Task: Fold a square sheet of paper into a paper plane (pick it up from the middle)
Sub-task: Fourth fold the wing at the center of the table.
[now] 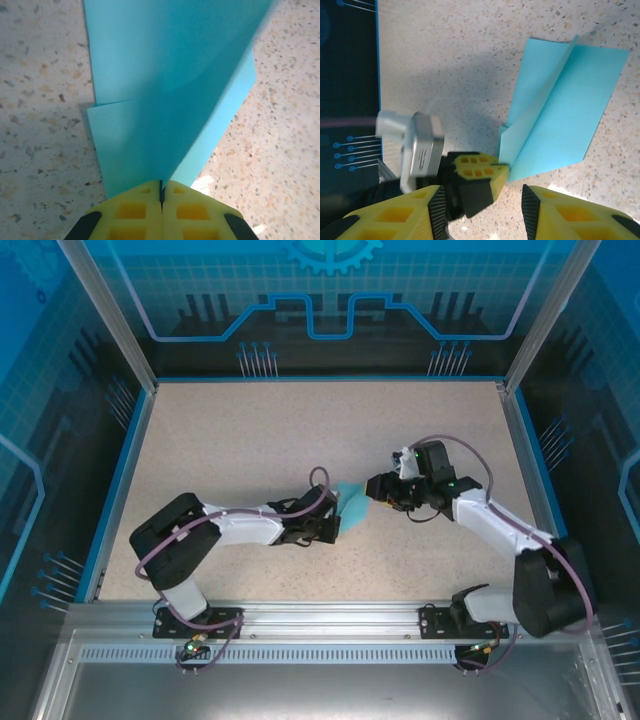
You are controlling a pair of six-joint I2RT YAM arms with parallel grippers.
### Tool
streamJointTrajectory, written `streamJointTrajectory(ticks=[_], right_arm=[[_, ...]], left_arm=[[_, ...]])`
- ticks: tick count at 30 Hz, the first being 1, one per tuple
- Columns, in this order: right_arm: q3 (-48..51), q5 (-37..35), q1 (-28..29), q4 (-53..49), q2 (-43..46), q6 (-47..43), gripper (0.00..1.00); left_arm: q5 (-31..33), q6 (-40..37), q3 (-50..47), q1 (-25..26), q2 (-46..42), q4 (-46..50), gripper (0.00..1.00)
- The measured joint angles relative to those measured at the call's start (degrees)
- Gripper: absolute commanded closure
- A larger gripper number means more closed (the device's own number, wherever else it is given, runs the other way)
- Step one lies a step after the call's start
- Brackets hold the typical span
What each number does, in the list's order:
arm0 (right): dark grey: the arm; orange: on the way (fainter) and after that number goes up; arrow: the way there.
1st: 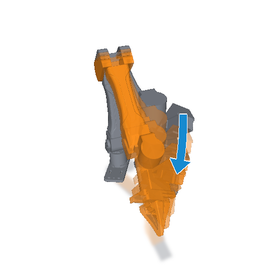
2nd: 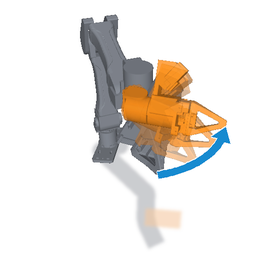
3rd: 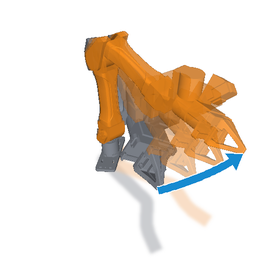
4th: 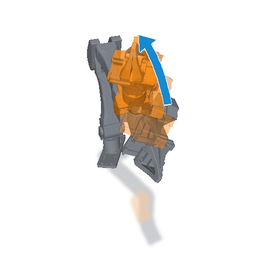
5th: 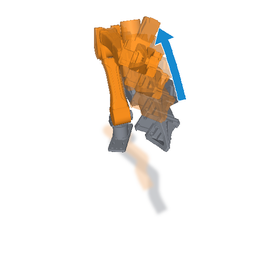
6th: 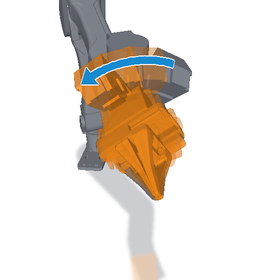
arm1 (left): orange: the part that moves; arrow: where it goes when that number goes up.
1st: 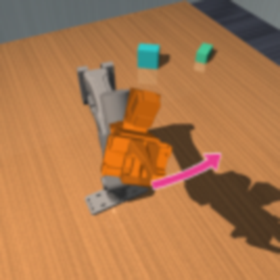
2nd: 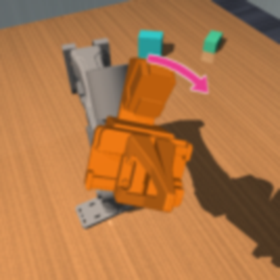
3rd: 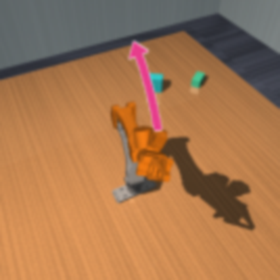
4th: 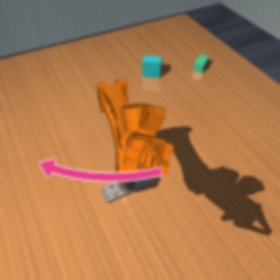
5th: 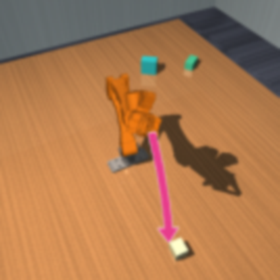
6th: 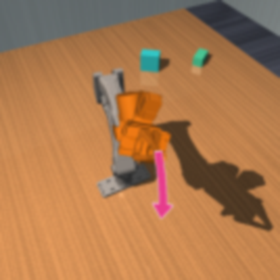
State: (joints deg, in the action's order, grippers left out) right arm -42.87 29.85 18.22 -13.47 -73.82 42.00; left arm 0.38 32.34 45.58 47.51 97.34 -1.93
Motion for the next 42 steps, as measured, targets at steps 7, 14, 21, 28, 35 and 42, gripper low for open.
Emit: streamJointTrajectory(ticks=[7,14,21,28,35,42], right_arm=[[3.3,-0.5,2.6,0.6,1.2,0.9,0.7],[3.3,-1.8,9.9,4.4,-5.4,3.1,0.78],[1.5,-1.6,12.7,11.2,-13.4,6.8,0.85],[-1.4,-1.2,13.0,15.1,-20.0,8.7,0.86],[-2.9,-0.9,13.0,16.8,-24.4,9.0,0.87],[-2.9,-0.9,13.0,17.1,-25.0,9.0,0.86]], left_arm=[[-15.6,2.2,-5.1,-5.2,-0.1,-10.0,1.0],[-24.2,4.0,-8.9,-8.4,-0.1,-16.4,1.0],[-27.6,5.1,-9.8,-9.9,-0.1,-18.5,1.0],[-29.2,5.3,-10.3,-11.2,0.2,-19.5,1.0],[-29.9,5.7,-10.5,-12.2,1.2,-19.9,1.0],[-30.5,7.1,-10.5,-13.1,2.8,-20.0,1.0]])
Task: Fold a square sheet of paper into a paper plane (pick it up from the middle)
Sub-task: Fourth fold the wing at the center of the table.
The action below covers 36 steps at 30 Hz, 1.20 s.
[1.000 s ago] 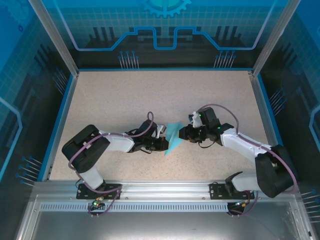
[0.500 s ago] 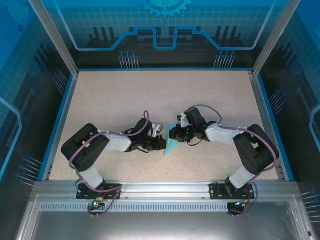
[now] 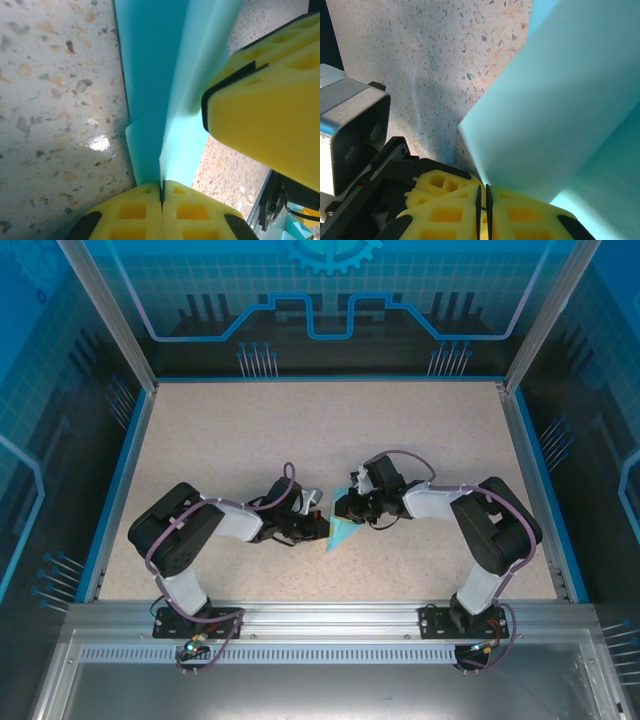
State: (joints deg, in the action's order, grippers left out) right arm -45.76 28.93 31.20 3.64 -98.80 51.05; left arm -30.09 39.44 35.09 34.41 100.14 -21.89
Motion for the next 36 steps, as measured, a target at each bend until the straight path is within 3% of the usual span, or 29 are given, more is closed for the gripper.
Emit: streamJointTrajectory(ticks=[15,24,36], right_arm=[[0.0,-1.7,-0.5,-1.9,4.9,0.0,0.85],[-2.4,-1.8,0.1,-1.0,-0.7,0.4,0.87],[-3.1,-3.0,-1.2,-1.2,-3.4,0.4,0.87]], left_arm=[[-4.0,0.5,1.9,-1.3,1.7,2.1,1.0],[-5.2,-0.6,2.4,-1.6,2.2,2.6,1.0],[-6.1,-2.4,2.7,-1.6,2.1,3.3,0.87]])
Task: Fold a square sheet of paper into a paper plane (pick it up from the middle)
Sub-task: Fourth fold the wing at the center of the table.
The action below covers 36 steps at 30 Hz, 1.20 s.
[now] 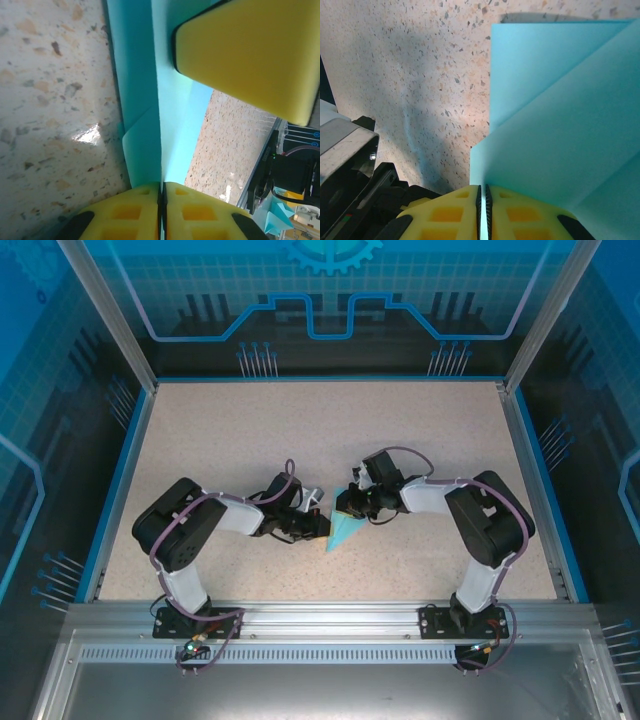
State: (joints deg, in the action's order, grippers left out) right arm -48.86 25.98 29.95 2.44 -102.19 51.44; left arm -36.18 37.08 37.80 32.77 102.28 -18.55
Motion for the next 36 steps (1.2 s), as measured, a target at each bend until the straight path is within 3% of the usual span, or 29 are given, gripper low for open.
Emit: streamJointTrajectory(ticks=[21,27,36], right_arm=[[-0.3,0.0,0.0,0.1,-2.1,0.0,0.86],[-0.3,0.4,0.0,0.1,-2.1,0.0,0.86],[-0.3,1.3,0.0,0.0,-2.6,-0.4,0.86]], left_arm=[[-2.2,-2.6,-0.1,0.0,-0.3,1.3,0.85],[-2.7,-2.8,-0.6,0.0,-0.8,2.8,0.94],[-3.1,-3.6,-0.8,0.0,-0.8,3.3,1.0]])
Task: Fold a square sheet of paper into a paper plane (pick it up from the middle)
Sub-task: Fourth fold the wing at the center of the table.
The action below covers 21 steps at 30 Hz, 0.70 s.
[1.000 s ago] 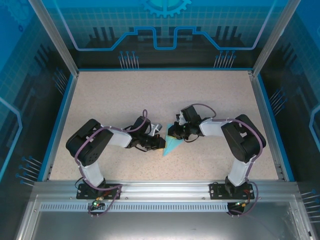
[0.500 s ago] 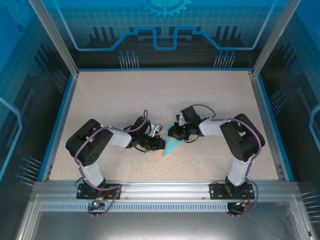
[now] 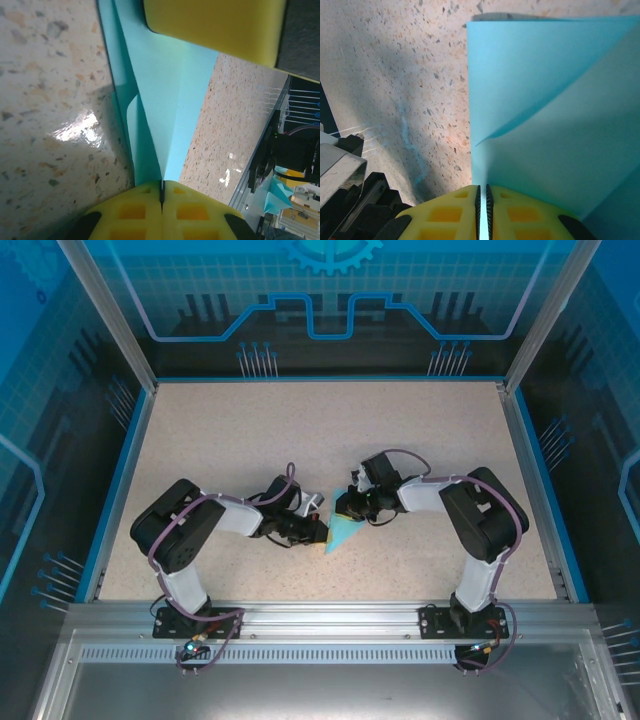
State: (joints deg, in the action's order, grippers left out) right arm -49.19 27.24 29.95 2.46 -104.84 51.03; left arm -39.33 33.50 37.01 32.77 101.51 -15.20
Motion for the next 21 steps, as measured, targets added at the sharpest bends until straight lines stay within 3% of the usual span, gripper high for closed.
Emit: streamJointTrajectory(ticks=[12,21], right_arm=[[-0.2,0.6,0.0,-0.1,-0.3,-0.2,0.85],[-0.2,-0.7,-0.7,-2.0,10.1,-1.1,0.83]], left_arm=[[-0.2,-0.5,-0.1,0.0,0.2,0.2,1.0],[-0.2,1.1,0.0,-0.2,0.6,-0.1,1.0]])
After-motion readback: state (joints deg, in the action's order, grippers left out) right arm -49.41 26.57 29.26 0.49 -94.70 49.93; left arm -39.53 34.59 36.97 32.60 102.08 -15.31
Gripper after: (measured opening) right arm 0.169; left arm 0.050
